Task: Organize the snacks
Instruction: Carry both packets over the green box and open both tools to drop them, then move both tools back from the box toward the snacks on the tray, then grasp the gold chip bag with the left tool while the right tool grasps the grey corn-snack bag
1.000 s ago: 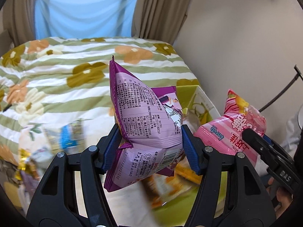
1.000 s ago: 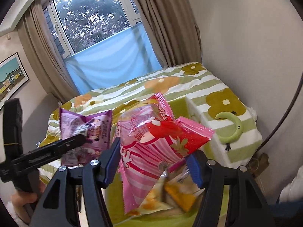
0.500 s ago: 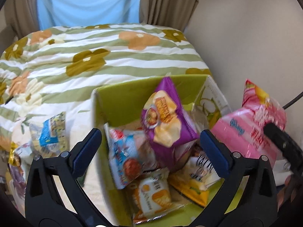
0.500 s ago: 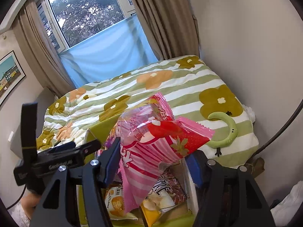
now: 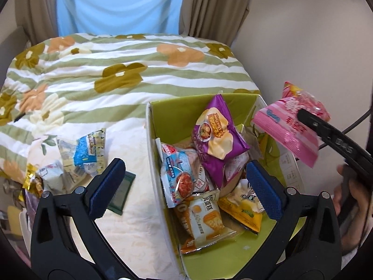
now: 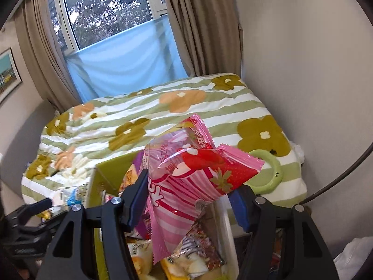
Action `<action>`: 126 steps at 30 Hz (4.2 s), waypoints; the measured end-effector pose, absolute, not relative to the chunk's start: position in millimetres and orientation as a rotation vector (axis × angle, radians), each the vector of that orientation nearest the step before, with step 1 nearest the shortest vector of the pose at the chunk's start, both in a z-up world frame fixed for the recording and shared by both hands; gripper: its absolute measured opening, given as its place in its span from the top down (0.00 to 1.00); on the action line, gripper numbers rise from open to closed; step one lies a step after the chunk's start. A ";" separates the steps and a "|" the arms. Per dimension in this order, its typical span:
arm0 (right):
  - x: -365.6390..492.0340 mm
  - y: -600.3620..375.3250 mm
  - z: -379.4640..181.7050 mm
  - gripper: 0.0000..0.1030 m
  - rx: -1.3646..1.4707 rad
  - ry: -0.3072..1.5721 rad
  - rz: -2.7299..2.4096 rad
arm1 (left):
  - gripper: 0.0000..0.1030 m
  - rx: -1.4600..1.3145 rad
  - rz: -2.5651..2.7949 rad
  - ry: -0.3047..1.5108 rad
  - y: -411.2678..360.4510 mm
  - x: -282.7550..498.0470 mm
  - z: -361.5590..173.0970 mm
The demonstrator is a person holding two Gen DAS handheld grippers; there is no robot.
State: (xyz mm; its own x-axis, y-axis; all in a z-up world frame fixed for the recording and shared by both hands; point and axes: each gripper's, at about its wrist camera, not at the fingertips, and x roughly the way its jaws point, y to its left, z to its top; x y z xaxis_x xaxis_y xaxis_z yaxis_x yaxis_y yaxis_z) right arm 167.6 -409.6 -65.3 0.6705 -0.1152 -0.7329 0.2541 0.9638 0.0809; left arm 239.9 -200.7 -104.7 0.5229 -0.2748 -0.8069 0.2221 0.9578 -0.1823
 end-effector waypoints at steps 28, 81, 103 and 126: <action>157.8 -403.2 -74.9 0.00 0.164 0.841 -0.104 | 0.01 -0.015 -0.233 0.928 -205.3 210.9 -90.3; 193.9 -37.7 -176.4 0.00 0.349 1.061 0.080 | 0.01 -0.084 -0.128 1.170 204.6 242.2 -207.1; 251.3 -36.8 -242.4 0.00 0.452 1.205 0.121 | 0.42 -0.080 -0.153 1.323 172.9 278.9 -275.9; 270.3 -35.9 -279.2 0.31 0.569 1.332 0.178 | 0.62 -0.112 -0.146 1.307 169.1 285.4 -270.0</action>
State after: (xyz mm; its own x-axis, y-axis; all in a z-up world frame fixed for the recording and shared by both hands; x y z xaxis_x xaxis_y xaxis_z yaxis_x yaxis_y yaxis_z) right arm 270.3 -35.9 -279.2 0.2463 0.4372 -0.8650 0.1951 0.8518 0.4861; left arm 285.4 169.1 -270.0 0.2533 -0.1703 -0.9523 0.0439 0.9854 -0.1646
